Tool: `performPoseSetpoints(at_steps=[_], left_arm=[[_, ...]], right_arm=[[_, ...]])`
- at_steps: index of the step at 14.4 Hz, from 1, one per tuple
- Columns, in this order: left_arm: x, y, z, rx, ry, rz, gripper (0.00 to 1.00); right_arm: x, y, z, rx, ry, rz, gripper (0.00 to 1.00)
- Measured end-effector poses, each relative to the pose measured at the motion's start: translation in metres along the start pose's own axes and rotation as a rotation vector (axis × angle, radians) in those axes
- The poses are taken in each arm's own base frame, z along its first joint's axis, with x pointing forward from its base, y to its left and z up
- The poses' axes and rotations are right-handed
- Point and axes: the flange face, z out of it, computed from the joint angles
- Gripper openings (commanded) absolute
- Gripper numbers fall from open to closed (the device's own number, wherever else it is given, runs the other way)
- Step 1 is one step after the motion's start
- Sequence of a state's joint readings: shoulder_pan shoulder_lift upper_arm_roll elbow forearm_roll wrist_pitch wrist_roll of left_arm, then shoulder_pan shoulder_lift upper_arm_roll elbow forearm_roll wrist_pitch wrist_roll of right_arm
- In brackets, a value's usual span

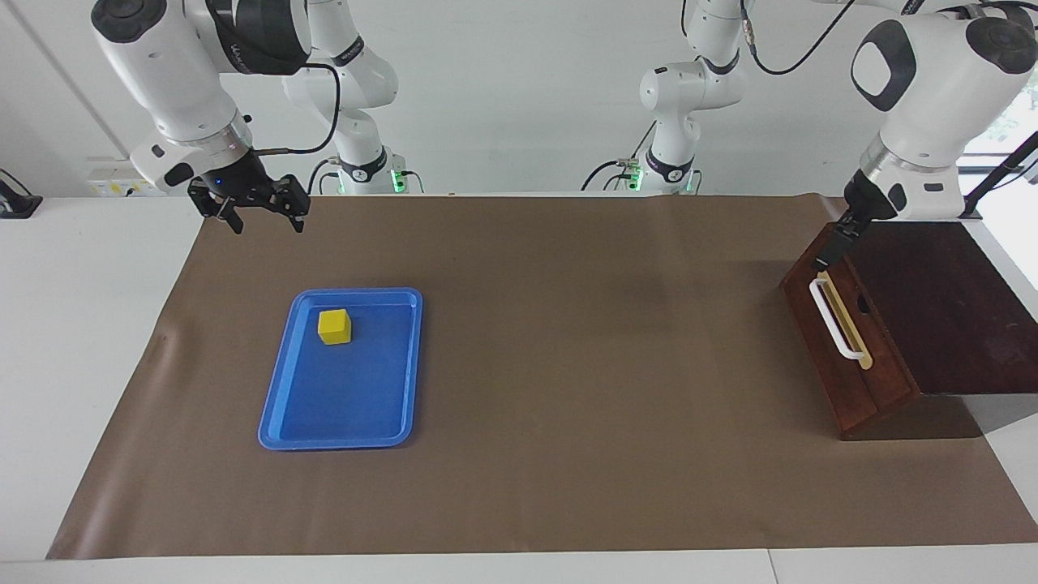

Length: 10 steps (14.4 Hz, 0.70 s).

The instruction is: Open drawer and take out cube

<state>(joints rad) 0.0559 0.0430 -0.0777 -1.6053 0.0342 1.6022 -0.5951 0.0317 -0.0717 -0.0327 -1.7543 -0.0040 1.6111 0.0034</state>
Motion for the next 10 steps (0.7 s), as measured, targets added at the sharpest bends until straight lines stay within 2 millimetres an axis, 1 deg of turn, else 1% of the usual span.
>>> performPoseSetpoints(at_steps=[2,4,6,7,10], left_arm=[[-0.009,-0.003,-0.005,-0.009,-0.041,0.169,1.0],[-0.016,-0.008,-0.005,-0.005,-0.083,0.322,1.0],[-0.02,-0.006,-0.003,-0.004,-0.112,0.396,1.0],[-0.022,-0.005,-0.005,-0.007,-0.111,0.41,1.0],[-0.031,-0.007,-0.018,-0.012,-0.104,0.479,1.0]], right_arm=[[0.0,0.0,0.0,0.0,-0.001,0.0,1.0],[0.0,0.0,0.0,0.0,-0.002,0.0,1.0],[0.0,0.0,0.0,0.0,-0.002,0.0,1.0],[0.0,0.0,0.0,0.0,-0.002,0.0,1.0],[-0.001,0.0,0.001,0.0,-0.009,0.0,1.0]])
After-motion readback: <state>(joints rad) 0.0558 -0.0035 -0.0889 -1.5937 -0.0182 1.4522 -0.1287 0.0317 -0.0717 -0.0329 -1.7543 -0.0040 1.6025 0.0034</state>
